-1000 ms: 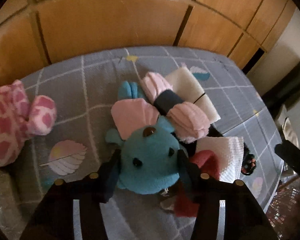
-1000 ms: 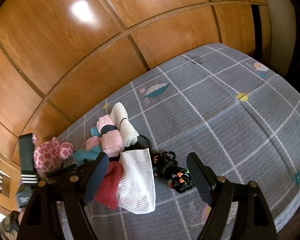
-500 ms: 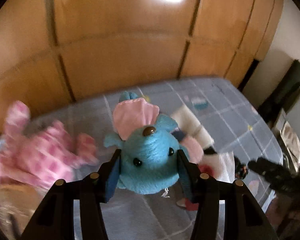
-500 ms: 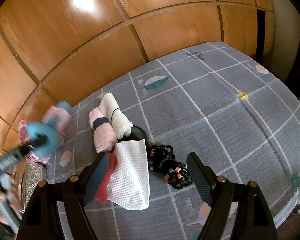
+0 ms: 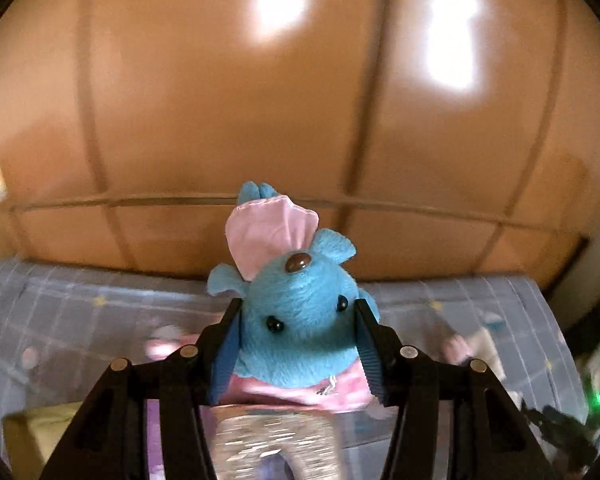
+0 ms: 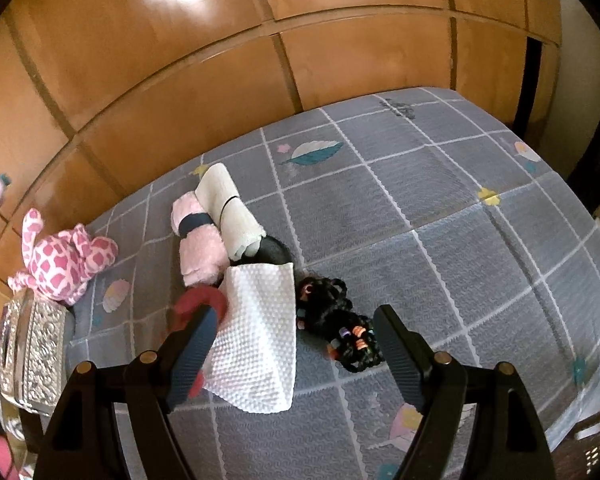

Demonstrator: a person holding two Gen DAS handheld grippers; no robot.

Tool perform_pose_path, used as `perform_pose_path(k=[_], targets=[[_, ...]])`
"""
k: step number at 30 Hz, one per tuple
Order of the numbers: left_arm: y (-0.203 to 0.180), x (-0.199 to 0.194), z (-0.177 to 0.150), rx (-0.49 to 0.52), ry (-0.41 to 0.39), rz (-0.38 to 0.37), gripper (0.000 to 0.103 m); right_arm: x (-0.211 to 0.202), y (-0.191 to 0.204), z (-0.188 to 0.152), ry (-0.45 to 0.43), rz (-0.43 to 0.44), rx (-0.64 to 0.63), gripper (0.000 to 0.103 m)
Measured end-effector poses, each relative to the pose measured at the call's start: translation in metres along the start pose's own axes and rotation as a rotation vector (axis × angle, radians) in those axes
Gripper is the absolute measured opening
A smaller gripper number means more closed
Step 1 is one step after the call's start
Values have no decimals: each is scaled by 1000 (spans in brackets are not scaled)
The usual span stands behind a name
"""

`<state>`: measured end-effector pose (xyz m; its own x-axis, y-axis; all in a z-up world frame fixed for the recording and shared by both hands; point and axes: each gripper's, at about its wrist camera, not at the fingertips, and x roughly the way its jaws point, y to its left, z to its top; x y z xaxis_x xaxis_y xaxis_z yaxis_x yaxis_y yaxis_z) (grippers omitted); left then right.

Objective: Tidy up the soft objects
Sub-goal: 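Carry the blue plush to the tray with left tool while right tool grasps pink towel roll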

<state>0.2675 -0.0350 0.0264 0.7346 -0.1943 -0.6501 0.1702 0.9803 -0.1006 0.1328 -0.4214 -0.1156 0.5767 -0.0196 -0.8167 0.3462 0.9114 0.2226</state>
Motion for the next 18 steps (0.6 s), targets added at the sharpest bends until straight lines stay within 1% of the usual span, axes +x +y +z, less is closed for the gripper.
perform_pose_path(k=[3,5,8,11,13,15,18], targets=[[49,-21,-7,-78,-24,59,54,2,7,-2,8,7,-36,81],[79,-38,-19,-118,-38,93,53,4,16,-4,12,15,-76,81],[107,-56,-42,-147,-47,129,54,7,32,-9,23,34,-149,81],[133,-77,-76,-186,-46,142,54,11,49,-12,46,72,-208,81],[148,-93,-101,-214,-47,146,54,15,58,-11,58,81,-229,81],[159,-105,-123,-234,-44,144,54,19,64,-7,62,86,-238,81],[171,-124,-158,-270,-34,149,54,30,75,6,66,82,-249,78]])
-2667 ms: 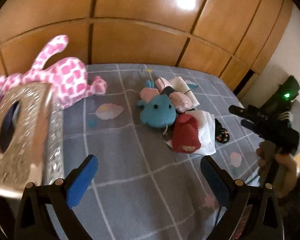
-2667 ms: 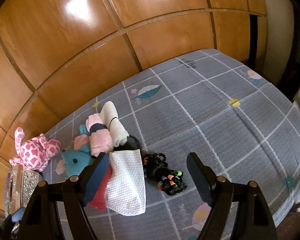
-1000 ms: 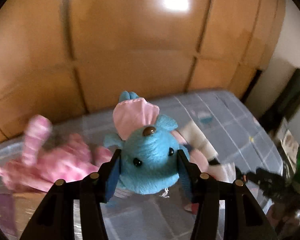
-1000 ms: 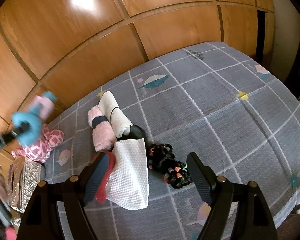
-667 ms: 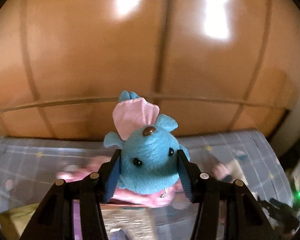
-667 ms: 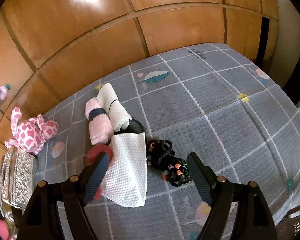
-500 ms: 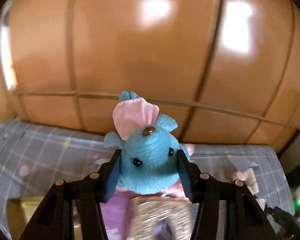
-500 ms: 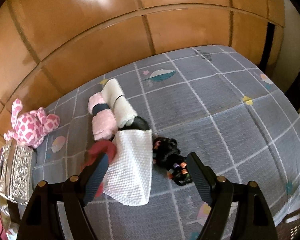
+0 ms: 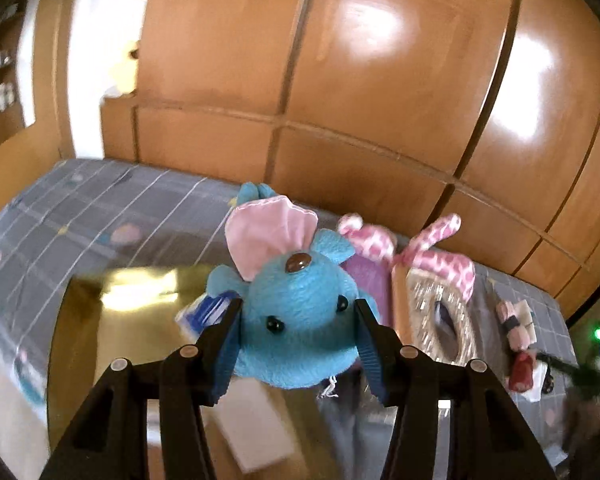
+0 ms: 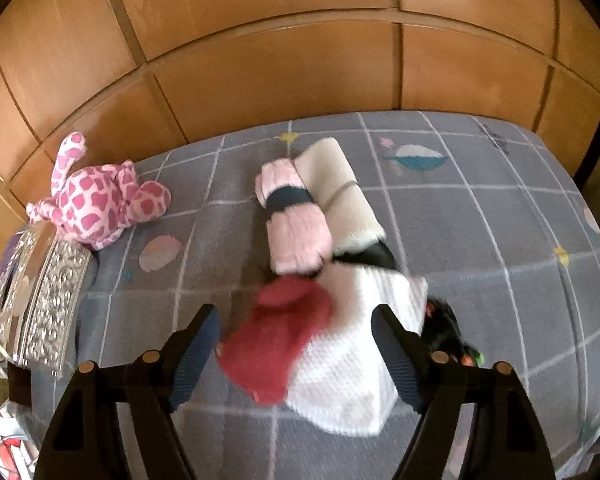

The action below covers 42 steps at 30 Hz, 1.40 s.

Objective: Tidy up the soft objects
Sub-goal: 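Carry the blue plush to the tray with left tool while right tool grasps pink towel roll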

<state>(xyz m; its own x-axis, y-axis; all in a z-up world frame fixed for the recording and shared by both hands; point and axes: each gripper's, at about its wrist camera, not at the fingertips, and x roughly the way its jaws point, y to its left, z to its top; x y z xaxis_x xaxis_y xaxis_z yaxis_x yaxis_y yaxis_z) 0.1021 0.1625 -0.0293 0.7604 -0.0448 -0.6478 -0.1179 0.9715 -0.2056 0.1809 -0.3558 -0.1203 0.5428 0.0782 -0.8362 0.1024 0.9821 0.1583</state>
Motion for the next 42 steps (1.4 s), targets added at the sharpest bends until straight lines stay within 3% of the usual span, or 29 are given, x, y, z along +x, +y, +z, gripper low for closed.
perform_pose_path(k=[6,9,11,15,36,42], targets=[[25,-31,-45,-47,-3,37,54,33,13,41,25,-24,-23,76],[36,-40,-59,-77,4,40,54,55,18,56,54,-77,-49,76],[44,-44,-65,-103,12,45,54,72,18,62,91,-90,-55,71],[61,-48,-75,-151,28,67,54,102,11,63,162,-137,-42,43],[138,-49,-105,-353,64,168,54,121,23,59,210,-232,-21,42],[154,-23,-89,-357,92,175,57,122,40,57,194,-283,-19,42]])
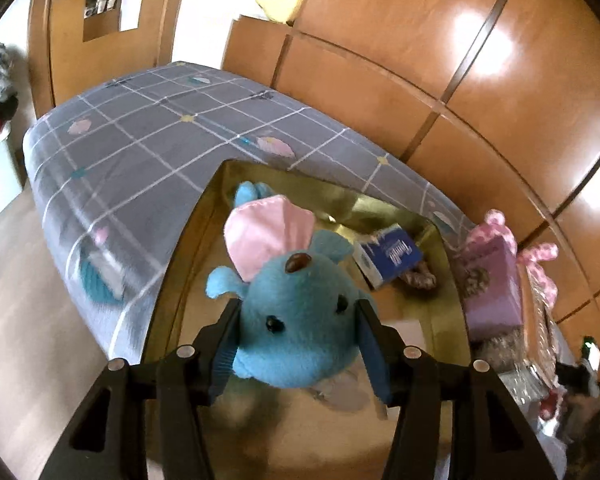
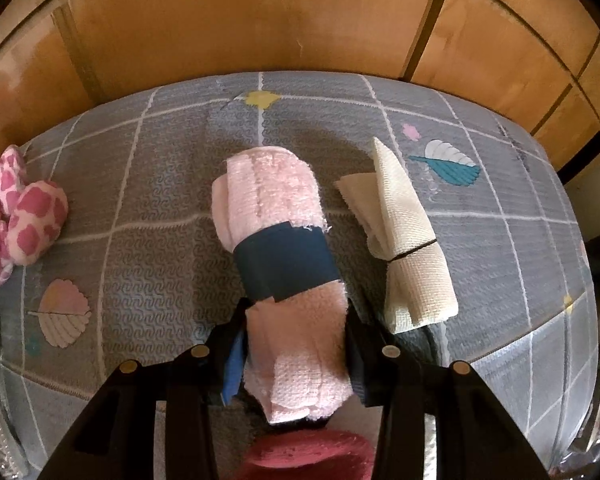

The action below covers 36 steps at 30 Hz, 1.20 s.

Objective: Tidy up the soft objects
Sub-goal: 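Carry the blue plush to the tray with left tool while right tool grasps pink towel roll, then carry the pink towel roll into the gold tray and open the right tool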

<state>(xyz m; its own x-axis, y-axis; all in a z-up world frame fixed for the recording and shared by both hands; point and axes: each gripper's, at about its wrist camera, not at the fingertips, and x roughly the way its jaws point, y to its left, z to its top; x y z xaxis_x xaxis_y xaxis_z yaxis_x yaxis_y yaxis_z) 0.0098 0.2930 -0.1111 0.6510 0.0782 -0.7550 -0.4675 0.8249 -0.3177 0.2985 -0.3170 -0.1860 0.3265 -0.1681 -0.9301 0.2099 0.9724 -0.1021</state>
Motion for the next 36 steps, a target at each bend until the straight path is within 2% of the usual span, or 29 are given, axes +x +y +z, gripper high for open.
perform_pose_path(k=[5,9,11,14,19,24,36], targets=[[-13,37,33,7,22,6,61,-3,14,-3,-4,-37,-12,41],[-28,64,48,19,30,-2,63,-8,20,-5,-7,-68,-26,40],[-31,71,50,7,43,-3,72,-9,21,-5,-9,-71,-24,40],[-37,65,44,11,30,11,80,-11,21,-4,-3,-68,-7,39],[-46,37,22,57,-17,1,80,-12,19,-4,-5,-67,25,35],[-58,13,-6,117,-30,-29,81,-24,18,-2,-27,45,108,31],[-78,-6,-35,169,6,-79,81,-72,51,14,-102,192,98,31]])
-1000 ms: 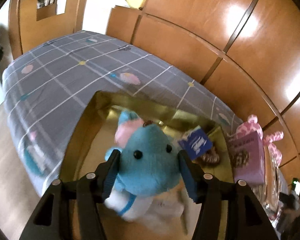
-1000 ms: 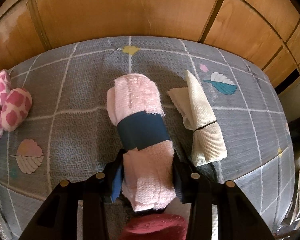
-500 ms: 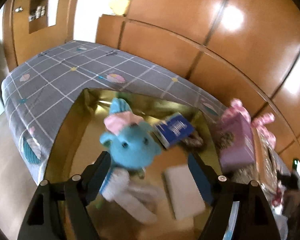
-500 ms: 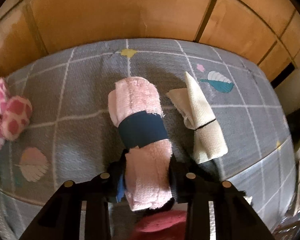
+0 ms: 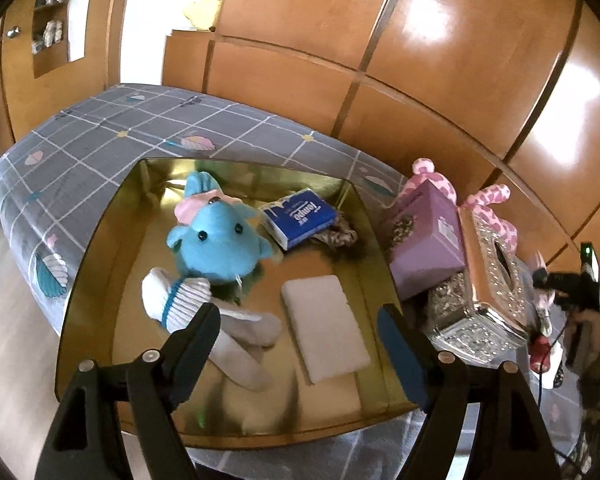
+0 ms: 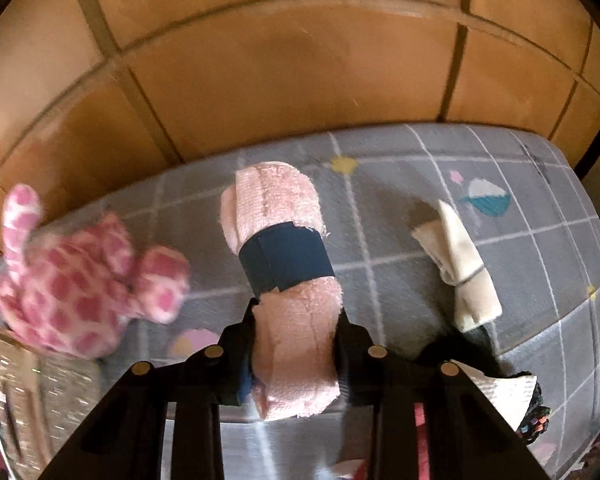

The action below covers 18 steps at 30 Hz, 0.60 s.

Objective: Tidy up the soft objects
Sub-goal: 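Carry the pink towel roll into the gold tray and open the right tool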

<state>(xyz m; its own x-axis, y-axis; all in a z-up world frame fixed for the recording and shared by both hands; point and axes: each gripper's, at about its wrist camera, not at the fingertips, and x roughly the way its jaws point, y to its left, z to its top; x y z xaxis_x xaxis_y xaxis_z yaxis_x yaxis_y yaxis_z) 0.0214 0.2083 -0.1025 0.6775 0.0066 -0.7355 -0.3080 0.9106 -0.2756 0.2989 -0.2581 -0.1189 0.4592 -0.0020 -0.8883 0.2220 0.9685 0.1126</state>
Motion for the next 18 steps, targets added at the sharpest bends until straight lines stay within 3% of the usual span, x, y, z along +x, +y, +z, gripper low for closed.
perform_pose_path(k=[10,18], targets=[[-13,-11,-9,27,-4,-30,83,-38,71,29,-87,98,-85,31],[-12,-17,-13,38,-7,-34,84,-69,158,21,-162,248,-250,31]])
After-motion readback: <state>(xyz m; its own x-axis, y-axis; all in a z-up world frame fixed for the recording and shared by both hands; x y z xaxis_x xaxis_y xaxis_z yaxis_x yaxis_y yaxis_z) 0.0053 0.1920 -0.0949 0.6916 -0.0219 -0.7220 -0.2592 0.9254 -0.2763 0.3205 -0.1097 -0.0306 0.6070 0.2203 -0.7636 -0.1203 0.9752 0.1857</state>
